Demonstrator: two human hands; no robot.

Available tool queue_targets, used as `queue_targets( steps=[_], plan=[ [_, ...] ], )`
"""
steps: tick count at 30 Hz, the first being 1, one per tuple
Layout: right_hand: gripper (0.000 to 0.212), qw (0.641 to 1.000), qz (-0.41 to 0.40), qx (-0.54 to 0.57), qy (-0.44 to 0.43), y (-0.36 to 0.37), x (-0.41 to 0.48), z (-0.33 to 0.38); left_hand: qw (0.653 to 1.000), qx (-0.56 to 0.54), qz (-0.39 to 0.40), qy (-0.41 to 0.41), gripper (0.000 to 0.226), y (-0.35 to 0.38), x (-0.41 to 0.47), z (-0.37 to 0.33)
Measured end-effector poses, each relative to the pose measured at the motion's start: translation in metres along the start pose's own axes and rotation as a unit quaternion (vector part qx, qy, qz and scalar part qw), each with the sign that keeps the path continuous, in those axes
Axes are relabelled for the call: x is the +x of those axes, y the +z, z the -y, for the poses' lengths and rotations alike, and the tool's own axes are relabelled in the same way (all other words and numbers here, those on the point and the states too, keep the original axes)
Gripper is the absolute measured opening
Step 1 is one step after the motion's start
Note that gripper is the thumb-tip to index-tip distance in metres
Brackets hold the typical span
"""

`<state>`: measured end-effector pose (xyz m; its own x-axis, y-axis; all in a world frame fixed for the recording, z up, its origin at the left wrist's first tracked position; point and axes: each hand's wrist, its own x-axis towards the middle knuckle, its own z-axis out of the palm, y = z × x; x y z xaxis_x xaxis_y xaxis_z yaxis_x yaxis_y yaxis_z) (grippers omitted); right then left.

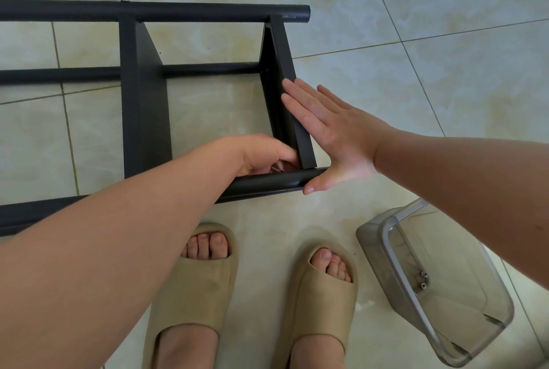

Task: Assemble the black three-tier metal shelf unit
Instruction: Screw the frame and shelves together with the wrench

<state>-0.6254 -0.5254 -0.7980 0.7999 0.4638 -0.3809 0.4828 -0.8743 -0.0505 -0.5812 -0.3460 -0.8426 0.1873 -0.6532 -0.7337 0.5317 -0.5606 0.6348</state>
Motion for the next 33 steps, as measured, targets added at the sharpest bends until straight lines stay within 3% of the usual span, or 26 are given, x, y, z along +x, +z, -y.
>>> queue_targets(
  steps=[3,5,9,22,27,30,33],
  plan=[
    [0.142,1.000,0.000,0.000,0.000,0.0000,-0.0001,-0.0002,0.999,0.034,-0.013,0.007,0.049,-0.0003,0.0007,0.0011],
    [0.142,1.000,-0.001,-0.001,0.000,0.0000,-0.0001,-0.0001,0.999,0.031,-0.012,0.013,0.042,-0.0012,0.0001,0.0012],
    [0.142,1.000,-0.001,0.001,0.001,0.0006,0.0000,0.0000,0.999,0.016,-0.027,0.026,0.008,-0.0022,-0.0010,0.0015],
    [0.141,1.000,0.001,-0.005,0.002,-0.0002,0.0000,0.0003,0.997,-0.066,0.022,0.041,0.021,-0.0021,0.0010,0.0006],
    [0.142,1.000,0.000,-0.004,0.003,0.0002,0.0001,0.0002,1.000,-0.005,-0.005,0.026,0.030,-0.0010,0.0019,0.0009],
    [0.142,1.000,0.002,-0.004,0.003,0.0001,0.0002,0.0000,0.999,0.017,-0.017,0.030,0.015,-0.0030,0.0011,0.0019],
    [0.142,1.000,0.002,-0.003,0.003,0.0000,-0.0001,0.0001,0.999,0.012,-0.019,0.033,0.016,-0.0041,0.0014,0.0020]
  ],
)
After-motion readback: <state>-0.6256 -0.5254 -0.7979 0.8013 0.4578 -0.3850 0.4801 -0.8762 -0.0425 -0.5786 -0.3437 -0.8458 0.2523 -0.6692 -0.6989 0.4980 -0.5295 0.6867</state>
